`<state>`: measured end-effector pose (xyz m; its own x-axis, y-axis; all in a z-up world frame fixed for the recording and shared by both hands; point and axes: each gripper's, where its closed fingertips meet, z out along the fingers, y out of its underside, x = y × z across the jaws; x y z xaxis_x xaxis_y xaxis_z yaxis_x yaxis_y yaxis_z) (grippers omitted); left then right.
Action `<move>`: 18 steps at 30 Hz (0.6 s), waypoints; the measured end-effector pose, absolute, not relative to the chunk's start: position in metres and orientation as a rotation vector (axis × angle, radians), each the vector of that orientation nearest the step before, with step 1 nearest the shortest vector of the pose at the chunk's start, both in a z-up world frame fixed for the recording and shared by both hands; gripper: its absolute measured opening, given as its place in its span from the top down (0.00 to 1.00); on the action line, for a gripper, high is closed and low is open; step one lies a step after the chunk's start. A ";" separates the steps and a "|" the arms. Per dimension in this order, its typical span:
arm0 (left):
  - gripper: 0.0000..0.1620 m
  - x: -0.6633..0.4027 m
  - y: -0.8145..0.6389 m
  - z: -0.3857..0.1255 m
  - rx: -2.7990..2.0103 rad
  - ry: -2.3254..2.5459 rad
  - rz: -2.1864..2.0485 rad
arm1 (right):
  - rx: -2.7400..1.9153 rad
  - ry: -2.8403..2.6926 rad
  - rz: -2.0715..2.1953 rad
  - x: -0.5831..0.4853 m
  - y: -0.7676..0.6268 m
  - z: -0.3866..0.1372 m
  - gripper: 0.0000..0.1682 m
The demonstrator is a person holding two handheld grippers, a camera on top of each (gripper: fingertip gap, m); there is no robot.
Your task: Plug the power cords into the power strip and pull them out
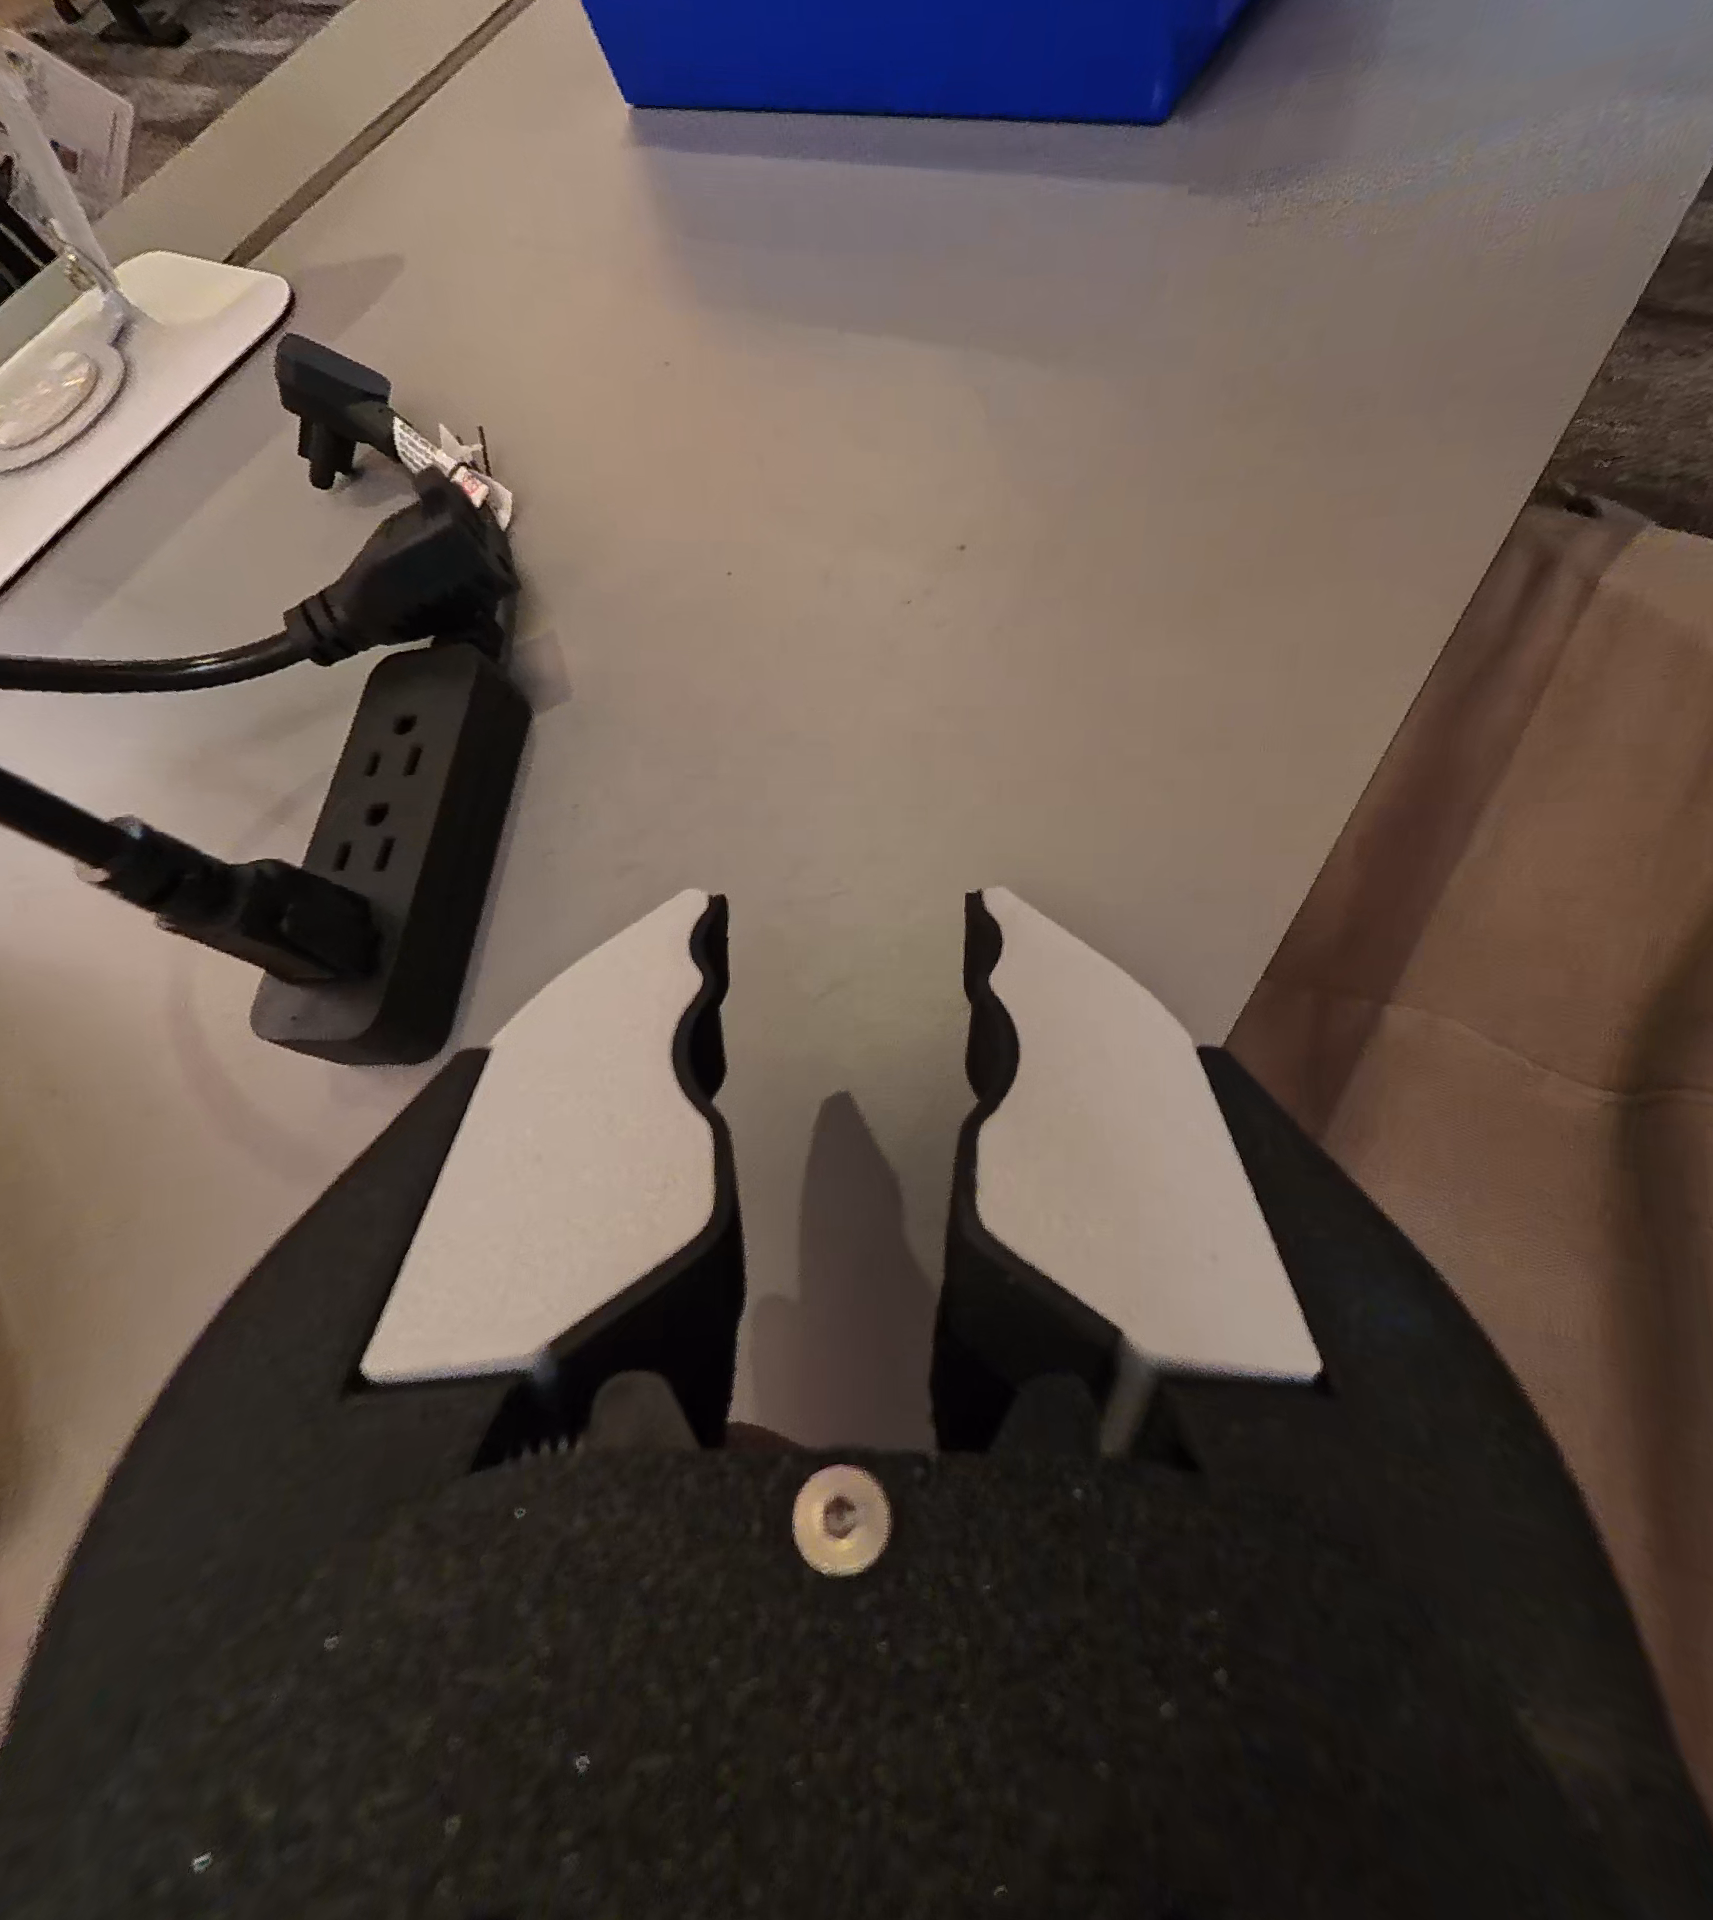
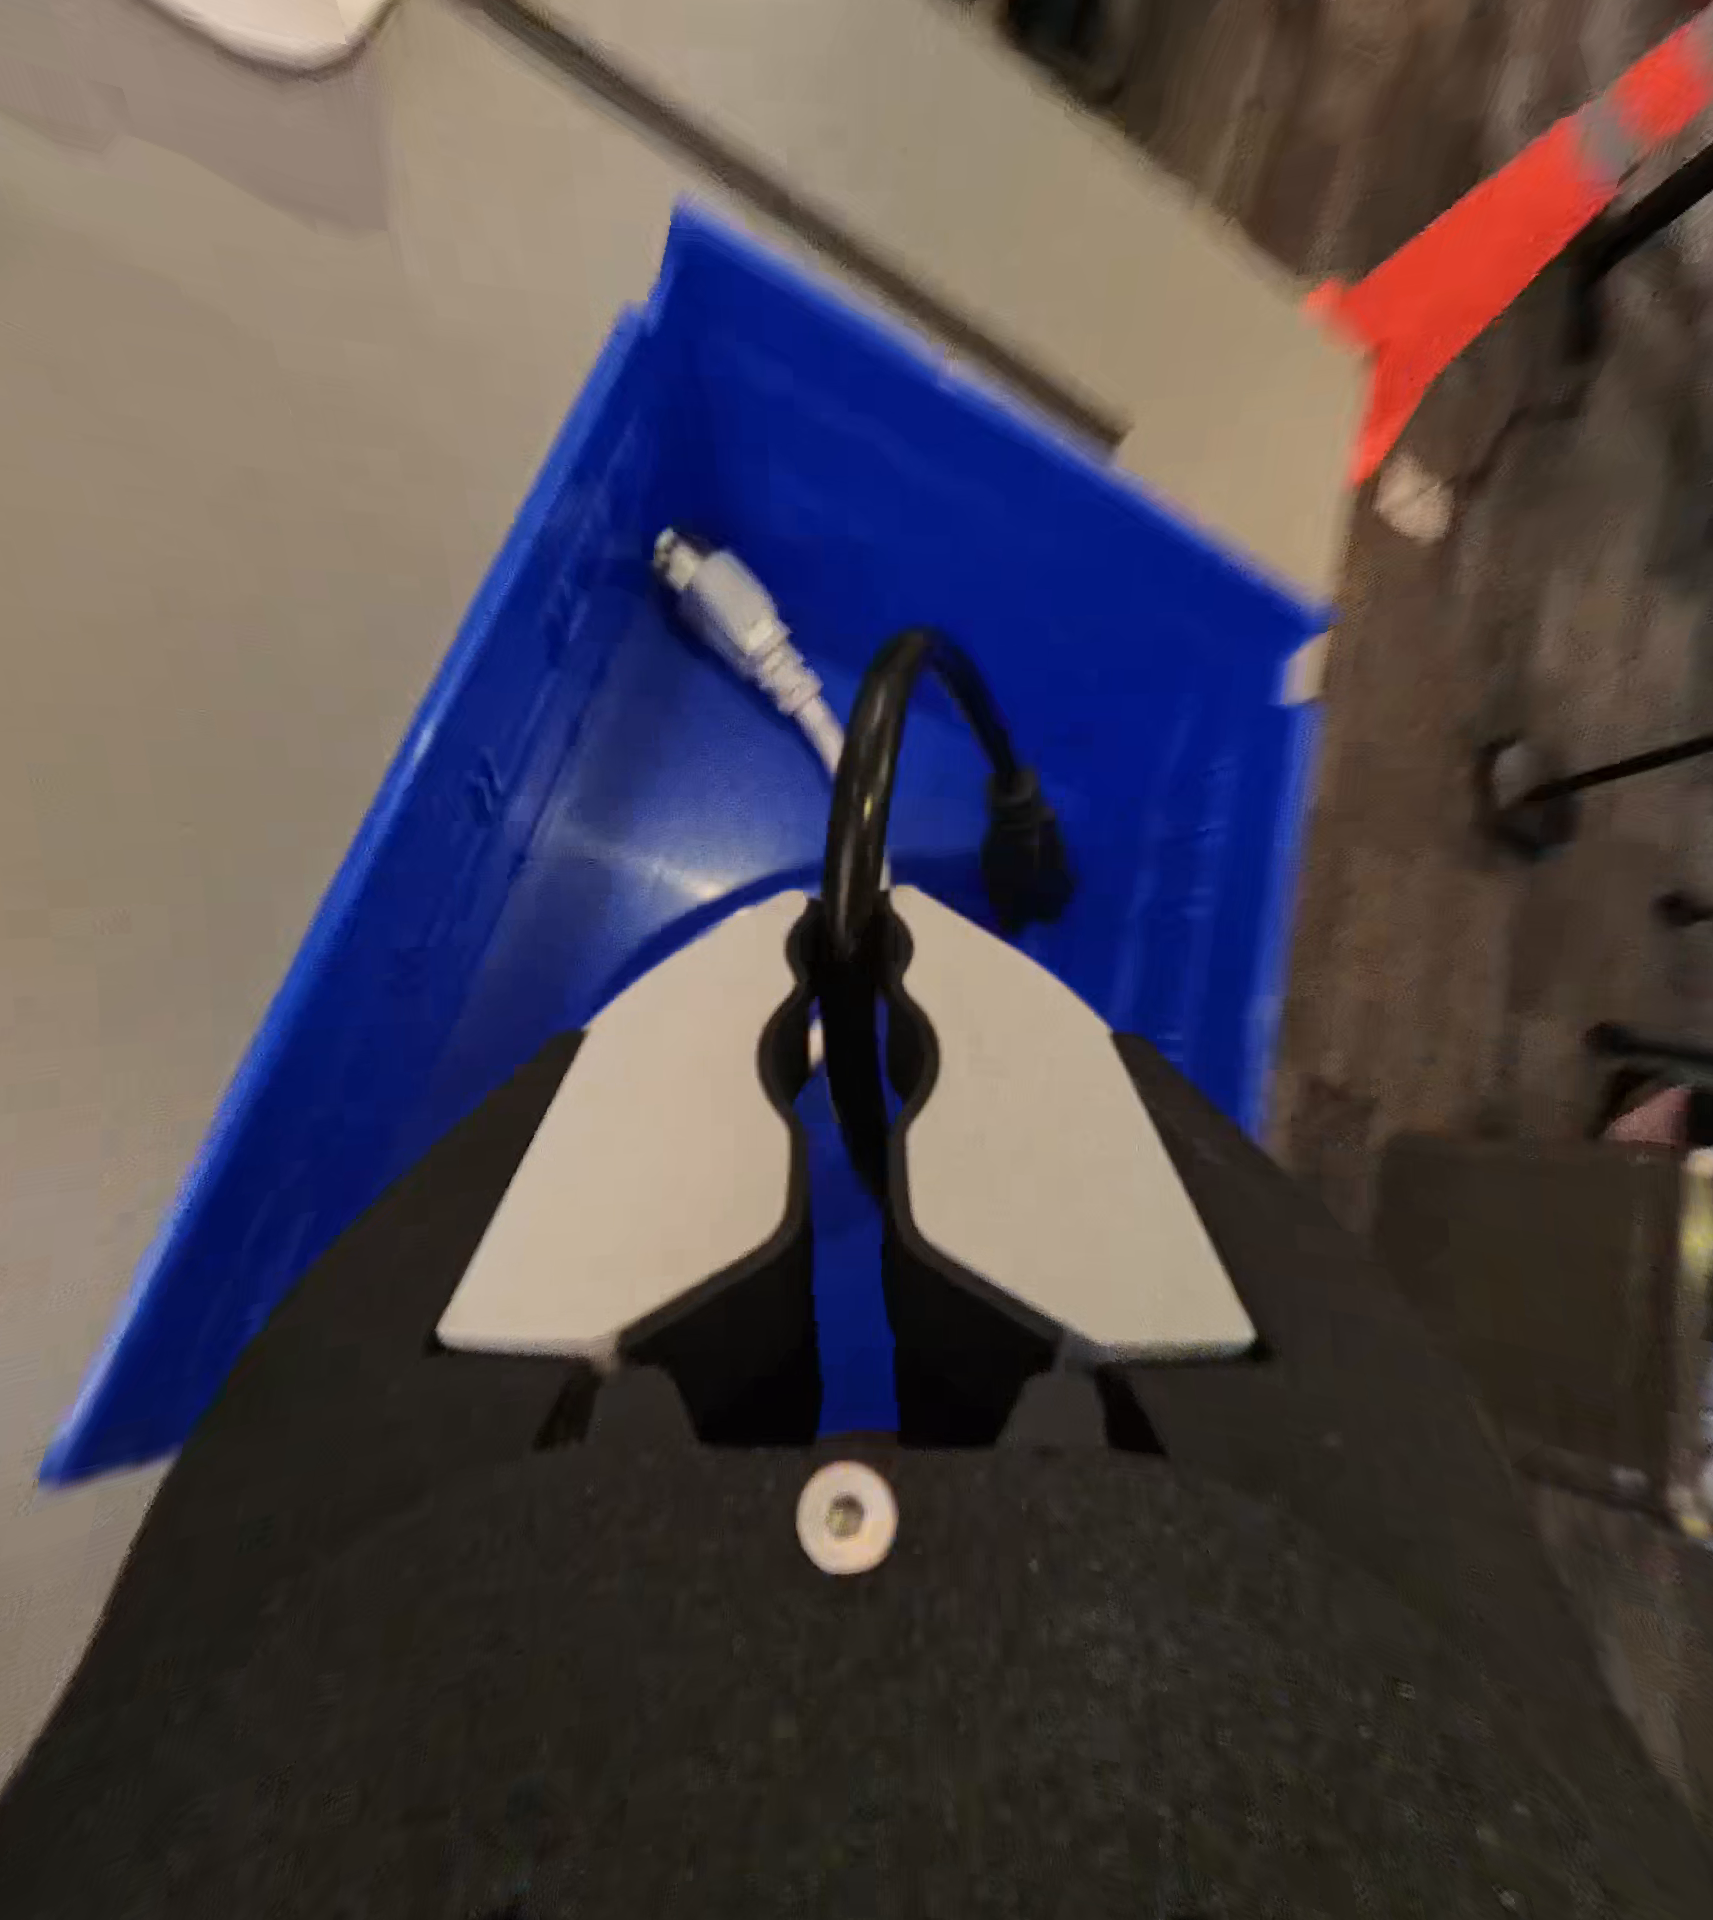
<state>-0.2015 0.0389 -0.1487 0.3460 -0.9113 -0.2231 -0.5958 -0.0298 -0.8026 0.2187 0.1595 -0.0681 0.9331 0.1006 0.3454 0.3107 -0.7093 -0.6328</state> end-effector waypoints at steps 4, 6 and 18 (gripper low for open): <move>0.74 -0.208 0.044 -0.150 -1.756 1.315 -0.461 | -2.351 -0.148 0.040 0.199 0.163 -0.109 0.81; 0.74 -0.211 0.046 -0.151 -1.762 1.306 -0.453 | -2.226 -0.088 0.207 0.190 0.156 -0.092 0.82; 0.73 -0.207 0.043 -0.155 -1.744 1.349 -0.426 | -1.356 -0.244 1.205 0.011 0.012 0.014 0.79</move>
